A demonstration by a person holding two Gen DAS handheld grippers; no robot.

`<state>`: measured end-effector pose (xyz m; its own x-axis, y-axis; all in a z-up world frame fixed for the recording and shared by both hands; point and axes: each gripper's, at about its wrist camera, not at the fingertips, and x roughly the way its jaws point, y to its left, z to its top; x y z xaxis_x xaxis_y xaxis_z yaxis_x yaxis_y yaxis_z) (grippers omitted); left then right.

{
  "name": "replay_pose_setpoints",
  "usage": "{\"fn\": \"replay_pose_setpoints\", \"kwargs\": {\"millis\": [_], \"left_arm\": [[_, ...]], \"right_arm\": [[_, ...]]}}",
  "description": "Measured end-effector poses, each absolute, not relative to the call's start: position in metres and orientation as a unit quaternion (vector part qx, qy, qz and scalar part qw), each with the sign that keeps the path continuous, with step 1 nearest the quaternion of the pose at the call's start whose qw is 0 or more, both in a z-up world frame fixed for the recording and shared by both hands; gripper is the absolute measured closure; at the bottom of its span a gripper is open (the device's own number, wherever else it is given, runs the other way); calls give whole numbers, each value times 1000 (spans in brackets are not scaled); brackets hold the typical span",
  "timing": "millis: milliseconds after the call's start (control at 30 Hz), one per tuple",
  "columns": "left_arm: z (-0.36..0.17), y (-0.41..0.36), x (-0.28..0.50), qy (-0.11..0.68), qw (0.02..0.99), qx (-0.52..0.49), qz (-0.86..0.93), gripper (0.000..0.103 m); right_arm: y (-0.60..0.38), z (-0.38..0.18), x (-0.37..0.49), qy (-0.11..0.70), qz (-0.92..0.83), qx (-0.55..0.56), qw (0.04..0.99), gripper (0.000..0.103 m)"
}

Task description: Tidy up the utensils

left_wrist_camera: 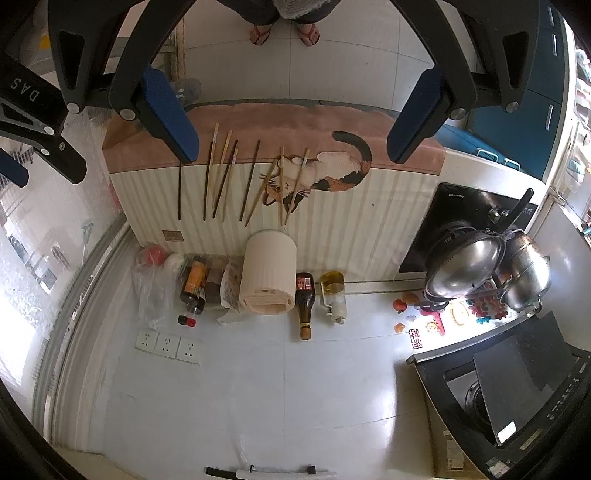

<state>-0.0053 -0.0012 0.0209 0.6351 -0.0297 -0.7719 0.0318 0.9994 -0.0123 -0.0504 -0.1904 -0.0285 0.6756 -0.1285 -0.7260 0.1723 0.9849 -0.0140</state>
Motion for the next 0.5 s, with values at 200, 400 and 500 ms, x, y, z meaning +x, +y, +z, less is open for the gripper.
{"fn": "replay_pose_setpoints", "kwargs": {"millis": [200,400,500], "left_arm": [[24,1,-5,423,906,-1,-17,0],[26,3,-3,419,908,-3,-16,0],[27,3,-3,417,909,-3,-17,0]], "right_arm": [[-189,-28,-51,393,-83,26,915,0],[-190,-24,-50,389,-84,28,917,0],[-191,-23,-50,387,-85,29,918,0]]}}
